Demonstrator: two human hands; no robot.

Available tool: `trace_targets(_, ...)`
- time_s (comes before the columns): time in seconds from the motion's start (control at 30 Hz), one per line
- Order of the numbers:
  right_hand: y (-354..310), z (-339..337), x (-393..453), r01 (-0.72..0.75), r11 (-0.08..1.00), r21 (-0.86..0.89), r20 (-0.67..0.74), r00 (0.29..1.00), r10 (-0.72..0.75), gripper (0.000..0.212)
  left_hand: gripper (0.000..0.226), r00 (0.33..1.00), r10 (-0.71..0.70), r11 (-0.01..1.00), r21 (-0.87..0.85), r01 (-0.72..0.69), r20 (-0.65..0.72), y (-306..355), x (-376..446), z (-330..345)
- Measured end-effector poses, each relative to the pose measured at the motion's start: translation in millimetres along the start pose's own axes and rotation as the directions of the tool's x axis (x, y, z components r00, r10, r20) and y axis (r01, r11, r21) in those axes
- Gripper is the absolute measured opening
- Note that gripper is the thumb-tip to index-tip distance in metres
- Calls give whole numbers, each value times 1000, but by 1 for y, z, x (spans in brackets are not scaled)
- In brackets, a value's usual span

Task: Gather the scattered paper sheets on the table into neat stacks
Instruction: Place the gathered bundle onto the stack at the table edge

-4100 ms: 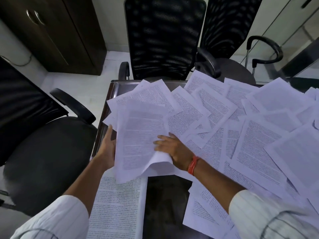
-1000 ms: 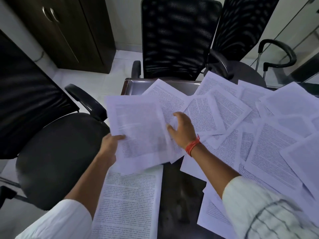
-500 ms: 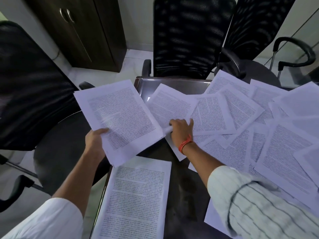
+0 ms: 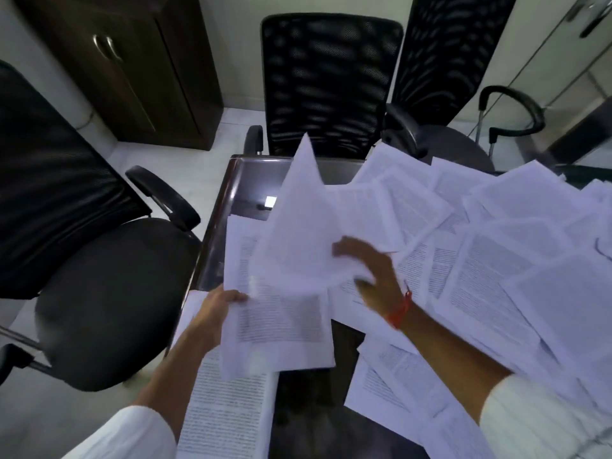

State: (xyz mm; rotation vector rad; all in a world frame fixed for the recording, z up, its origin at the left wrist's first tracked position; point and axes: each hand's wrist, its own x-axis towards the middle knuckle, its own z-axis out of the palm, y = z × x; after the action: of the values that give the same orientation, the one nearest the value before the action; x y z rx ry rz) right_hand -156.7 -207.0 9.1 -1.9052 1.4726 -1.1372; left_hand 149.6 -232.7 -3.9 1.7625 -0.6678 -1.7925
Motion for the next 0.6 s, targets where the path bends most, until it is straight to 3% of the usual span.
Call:
trace_targets(0.07, 6, 0, -44, 31, 1000, -4, 168, 985, -30, 44, 18, 1000, -1, 1000, 28, 1, 22, -11, -10, 21)
trace_targets(0.13, 18, -3, -81, -51, 999, -12, 235, 971, 52, 54, 19, 999, -7, 999, 47, 5, 36, -26, -21, 40)
trace_targets(0.27, 36, -15, -128, -97, 995, -16, 279, 955, 97, 42, 34, 996, -64, 998, -2, 64, 58, -60, -44, 71)
trace_targets(0.43, 43, -32, -150, -276, 959, -63, 363, 889, 280, 24, 43, 976, 83, 984, -169, -48, 203, -76, -68, 110)
trace_targets(0.53, 44, -41, -158, -133, 971, -199, 498, 840, 217, 56, 25, 981, 99, 994, 22, -104, 166, -84, -65, 121)
trace_targets(0.6, 44, -49, -161, -124, 955, -270, 483, 841, 245, 71, 26, 986, 107, 987, 106, -121, 127, -84, -66, 123)
